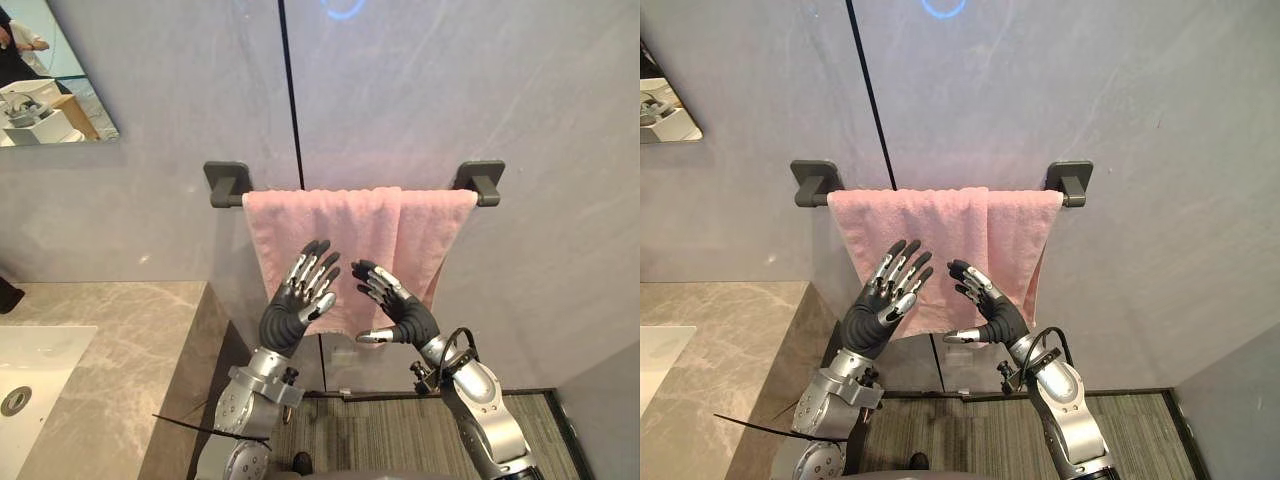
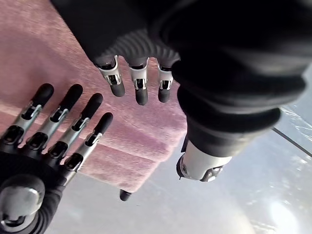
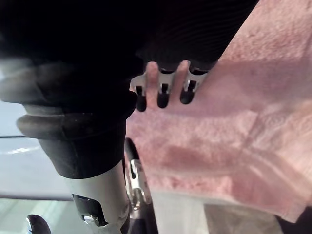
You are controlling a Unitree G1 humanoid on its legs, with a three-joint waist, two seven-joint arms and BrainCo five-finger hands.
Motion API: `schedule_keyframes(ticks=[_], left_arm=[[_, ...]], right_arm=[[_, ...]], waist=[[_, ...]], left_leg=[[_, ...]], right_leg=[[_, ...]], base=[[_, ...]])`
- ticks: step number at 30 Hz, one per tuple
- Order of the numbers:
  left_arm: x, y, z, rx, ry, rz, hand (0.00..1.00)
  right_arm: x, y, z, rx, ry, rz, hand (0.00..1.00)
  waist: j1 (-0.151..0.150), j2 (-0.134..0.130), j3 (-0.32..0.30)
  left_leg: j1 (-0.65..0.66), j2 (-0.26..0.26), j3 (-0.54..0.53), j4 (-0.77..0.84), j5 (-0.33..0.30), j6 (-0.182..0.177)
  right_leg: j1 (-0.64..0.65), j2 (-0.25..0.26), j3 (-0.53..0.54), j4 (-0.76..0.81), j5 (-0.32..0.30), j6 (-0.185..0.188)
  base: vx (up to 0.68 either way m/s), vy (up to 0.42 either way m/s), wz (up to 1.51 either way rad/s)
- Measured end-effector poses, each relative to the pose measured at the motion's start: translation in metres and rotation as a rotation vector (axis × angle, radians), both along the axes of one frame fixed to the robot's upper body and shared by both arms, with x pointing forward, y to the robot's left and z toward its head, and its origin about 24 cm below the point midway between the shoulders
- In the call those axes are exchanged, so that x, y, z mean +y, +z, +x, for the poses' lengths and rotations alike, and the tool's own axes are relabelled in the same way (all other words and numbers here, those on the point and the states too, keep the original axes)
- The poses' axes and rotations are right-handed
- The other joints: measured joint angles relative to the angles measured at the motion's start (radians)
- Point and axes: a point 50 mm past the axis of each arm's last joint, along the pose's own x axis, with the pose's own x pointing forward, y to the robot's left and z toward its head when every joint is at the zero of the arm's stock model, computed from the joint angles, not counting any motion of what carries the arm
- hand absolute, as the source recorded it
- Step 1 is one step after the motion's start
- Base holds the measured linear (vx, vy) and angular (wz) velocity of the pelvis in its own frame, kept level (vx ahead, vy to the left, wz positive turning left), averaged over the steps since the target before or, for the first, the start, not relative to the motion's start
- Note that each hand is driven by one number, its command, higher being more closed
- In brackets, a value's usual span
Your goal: Organize washtable
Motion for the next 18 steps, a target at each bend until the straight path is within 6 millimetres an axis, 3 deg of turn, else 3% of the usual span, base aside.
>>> schedule_keyframes(ticks=[8, 18], left_arm=[[0.009, -0.026, 0.004, 0.101, 0.059, 0.096, 0.00], [0.023, -0.047, 0.028, 0.210, 0.239, 0.199, 0.00]], right_arm=[[-0.012, -0.022, 0.006, 0.075, -0.133, -0.076, 0.00], [-0.025, -0.035, 0.019, 0.124, -0.363, -0.085, 0.00]], waist=[[-0.003, -0.002, 0.007], [-0.004, -0.012, 0.014]], left_leg=[[-0.005, 0.000, 0.000, 0.000, 0.000, 0.000], [-0.012, -0.001, -0.002, 0.000, 0.000, 0.000]], right_leg=[[-0.004, 0.000, 0.000, -0.002, 0.000, 0.000], [-0.009, 0.000, -0.003, -0.004, 0.000, 0.000]], base=[[0.00, 0.000, 0.00], [0.00, 0.000, 0.00]])
